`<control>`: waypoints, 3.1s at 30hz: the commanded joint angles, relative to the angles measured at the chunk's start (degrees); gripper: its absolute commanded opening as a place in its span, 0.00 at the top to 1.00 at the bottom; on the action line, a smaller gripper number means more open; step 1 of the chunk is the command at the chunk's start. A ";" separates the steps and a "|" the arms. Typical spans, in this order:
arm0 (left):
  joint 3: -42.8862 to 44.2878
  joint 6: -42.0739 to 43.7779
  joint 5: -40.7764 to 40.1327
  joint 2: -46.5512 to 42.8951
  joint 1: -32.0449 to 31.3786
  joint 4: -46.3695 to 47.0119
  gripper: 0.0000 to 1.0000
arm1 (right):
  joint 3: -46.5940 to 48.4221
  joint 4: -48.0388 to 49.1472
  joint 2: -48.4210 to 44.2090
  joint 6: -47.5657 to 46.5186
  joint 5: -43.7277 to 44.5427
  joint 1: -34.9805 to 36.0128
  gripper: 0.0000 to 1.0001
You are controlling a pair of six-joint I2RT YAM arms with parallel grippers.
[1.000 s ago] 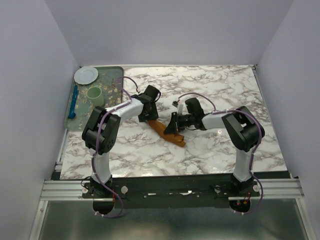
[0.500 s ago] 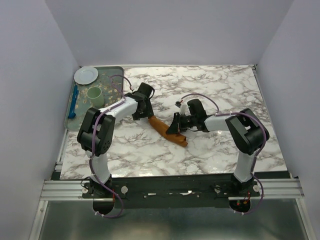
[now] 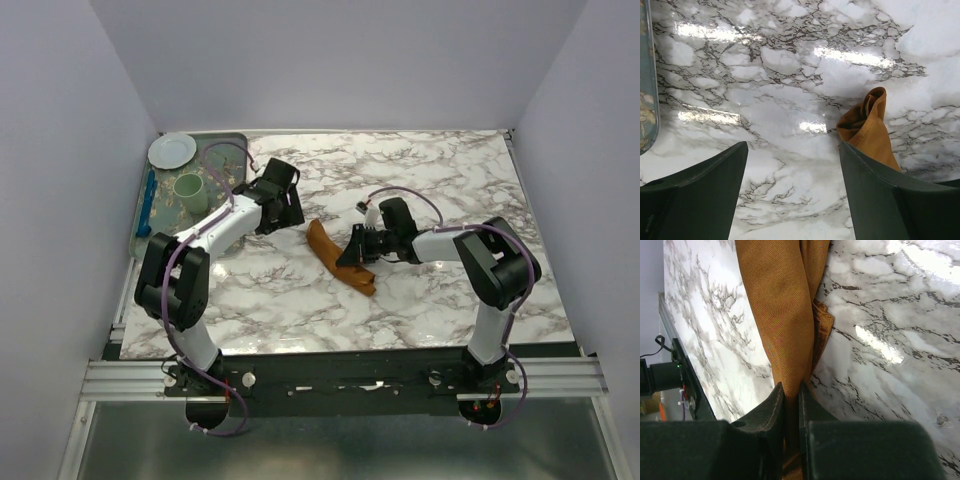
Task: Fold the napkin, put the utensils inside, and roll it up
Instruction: Roll the napkin with the utensil
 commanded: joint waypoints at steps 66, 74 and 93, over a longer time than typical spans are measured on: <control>-9.49 -8.85 25.91 0.41 4.36 13.29 0.11 | 13.64 -31.53 0.48 -22.92 55.08 22.60 0.48; -9.76 -12.45 28.04 1.11 1.99 17.87 0.11 | 11.26 -26.96 -3.22 -20.29 32.20 14.43 0.60; 1.05 -15.18 28.83 7.70 -1.70 18.15 0.16 | 6.78 -19.75 0.03 -14.75 -3.82 -1.57 0.60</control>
